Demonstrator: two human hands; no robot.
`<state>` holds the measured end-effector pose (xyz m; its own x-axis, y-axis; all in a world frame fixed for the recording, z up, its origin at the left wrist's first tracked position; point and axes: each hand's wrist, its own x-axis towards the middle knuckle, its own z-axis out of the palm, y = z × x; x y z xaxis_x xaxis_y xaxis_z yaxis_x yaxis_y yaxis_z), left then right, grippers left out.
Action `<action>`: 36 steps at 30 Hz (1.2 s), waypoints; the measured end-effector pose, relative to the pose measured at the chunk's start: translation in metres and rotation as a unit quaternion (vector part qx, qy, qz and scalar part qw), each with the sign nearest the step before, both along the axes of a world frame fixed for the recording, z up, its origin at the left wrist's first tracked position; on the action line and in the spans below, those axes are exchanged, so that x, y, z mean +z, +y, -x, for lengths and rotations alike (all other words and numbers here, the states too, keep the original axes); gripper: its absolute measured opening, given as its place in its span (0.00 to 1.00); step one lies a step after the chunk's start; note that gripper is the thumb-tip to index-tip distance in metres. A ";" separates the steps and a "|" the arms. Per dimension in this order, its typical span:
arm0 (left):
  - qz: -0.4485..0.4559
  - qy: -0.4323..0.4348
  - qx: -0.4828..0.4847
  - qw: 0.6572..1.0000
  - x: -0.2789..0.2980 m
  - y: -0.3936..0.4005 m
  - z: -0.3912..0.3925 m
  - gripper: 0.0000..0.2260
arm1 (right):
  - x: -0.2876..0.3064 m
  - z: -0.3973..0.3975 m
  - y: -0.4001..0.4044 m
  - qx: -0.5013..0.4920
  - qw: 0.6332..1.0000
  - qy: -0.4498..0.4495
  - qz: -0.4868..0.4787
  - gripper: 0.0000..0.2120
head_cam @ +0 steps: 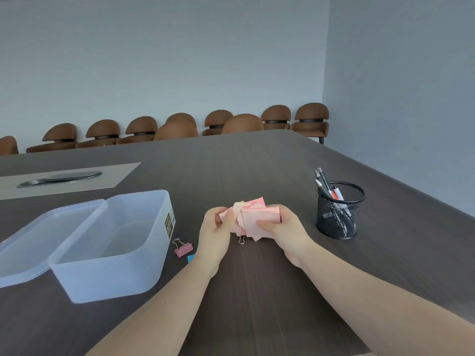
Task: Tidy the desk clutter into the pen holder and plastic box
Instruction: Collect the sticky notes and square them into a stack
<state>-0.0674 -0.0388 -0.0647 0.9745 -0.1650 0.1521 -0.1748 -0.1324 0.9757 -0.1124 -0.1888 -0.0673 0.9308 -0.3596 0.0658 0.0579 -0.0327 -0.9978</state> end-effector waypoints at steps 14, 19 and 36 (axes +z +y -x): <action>-0.016 -0.098 -0.006 0.995 0.016 -0.009 0.010 0.11 | 0.010 -0.004 0.009 -0.013 0.999 -0.031 0.000 0.19; -0.084 -0.067 -0.049 0.993 0.005 -0.014 0.007 0.22 | 0.000 -0.006 0.016 -0.002 0.999 -0.041 -0.002 0.28; 0.080 -0.021 0.115 0.990 0.003 -0.048 -0.005 0.14 | 0.011 -0.023 0.035 -0.068 0.989 -0.032 -0.129 0.15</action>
<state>-0.0621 -0.0863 -0.0618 0.9757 0.0907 0.1996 -0.1988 -0.0175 0.9799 -0.0893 -0.1539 -0.0562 0.8697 -0.4934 0.0121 0.1330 0.2108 -0.9684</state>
